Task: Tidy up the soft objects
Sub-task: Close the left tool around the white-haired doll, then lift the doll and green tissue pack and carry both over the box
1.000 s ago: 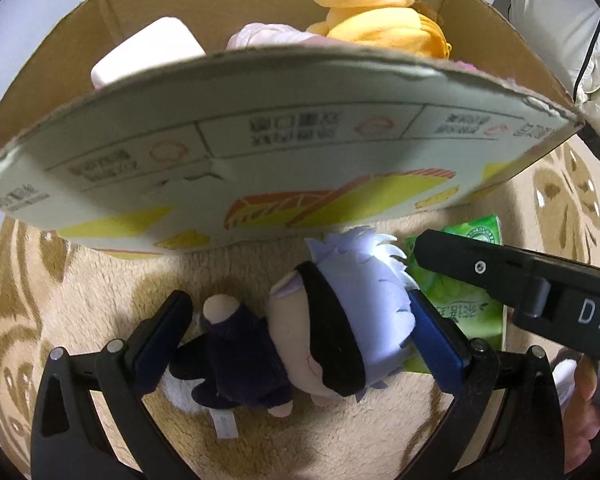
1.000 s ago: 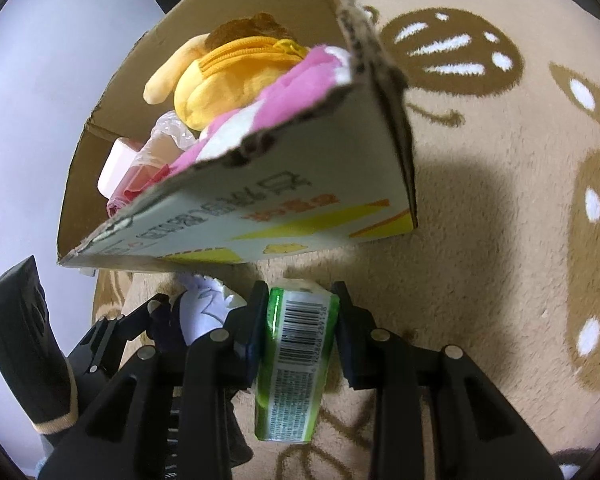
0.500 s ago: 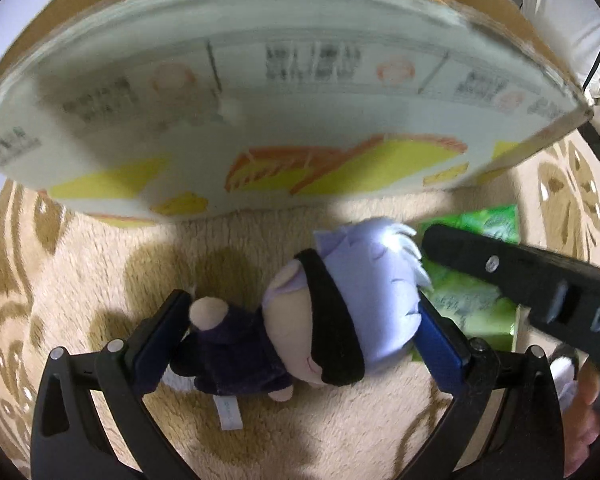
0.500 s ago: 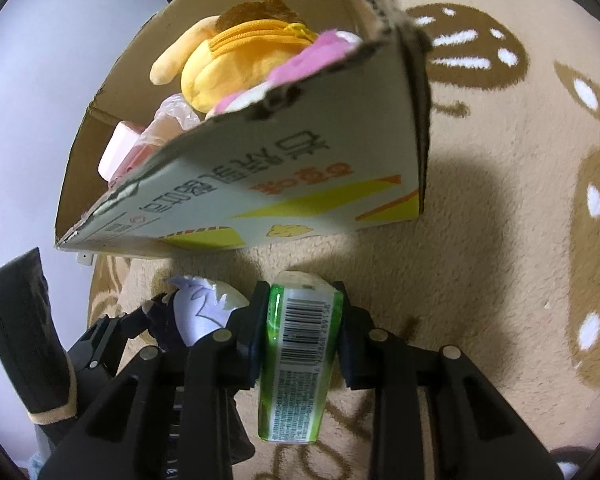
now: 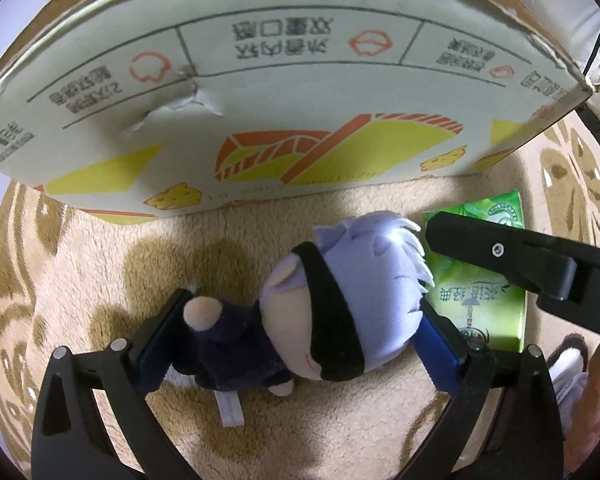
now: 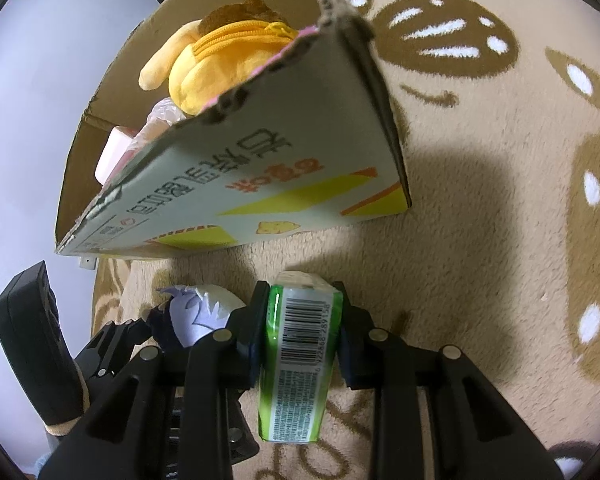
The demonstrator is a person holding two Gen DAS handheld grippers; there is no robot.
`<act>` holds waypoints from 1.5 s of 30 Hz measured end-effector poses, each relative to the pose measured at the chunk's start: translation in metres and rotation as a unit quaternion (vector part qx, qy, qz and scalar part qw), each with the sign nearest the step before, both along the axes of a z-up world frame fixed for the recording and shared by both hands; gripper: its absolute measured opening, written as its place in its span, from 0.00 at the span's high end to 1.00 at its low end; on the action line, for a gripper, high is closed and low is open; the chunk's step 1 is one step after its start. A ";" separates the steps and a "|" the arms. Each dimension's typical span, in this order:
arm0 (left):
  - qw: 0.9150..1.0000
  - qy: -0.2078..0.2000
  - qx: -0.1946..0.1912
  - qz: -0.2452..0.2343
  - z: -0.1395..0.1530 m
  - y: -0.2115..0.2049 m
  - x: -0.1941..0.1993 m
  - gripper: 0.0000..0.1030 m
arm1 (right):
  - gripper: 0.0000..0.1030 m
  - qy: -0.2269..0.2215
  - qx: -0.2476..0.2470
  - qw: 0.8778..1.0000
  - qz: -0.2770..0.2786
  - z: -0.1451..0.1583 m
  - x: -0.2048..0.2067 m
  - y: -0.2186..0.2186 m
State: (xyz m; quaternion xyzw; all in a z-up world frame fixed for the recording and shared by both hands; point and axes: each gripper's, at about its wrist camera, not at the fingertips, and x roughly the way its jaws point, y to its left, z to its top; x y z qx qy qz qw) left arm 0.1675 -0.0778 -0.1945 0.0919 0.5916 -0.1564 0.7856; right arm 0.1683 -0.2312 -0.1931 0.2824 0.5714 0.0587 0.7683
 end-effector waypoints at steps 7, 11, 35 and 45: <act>1.000 -0.018 0.002 -0.003 0.007 -0.007 -0.006 0.09 | 0.69 0.007 -0.001 1.000 0.001 -0.002 -0.002 0.002; 0.999 -0.043 0.009 -0.007 0.020 -0.011 -0.012 0.15 | 0.71 -0.008 -0.020 1.000 0.006 0.004 -0.004 0.008; 0.990 -0.140 0.018 0.000 0.085 0.009 -0.058 0.32 | 0.72 -0.068 -0.040 0.997 0.003 0.055 -0.032 -0.001; 0.985 -0.169 0.023 0.012 0.101 0.021 -0.061 0.32 | 0.72 -0.095 -0.051 0.994 0.008 0.082 -0.050 -0.007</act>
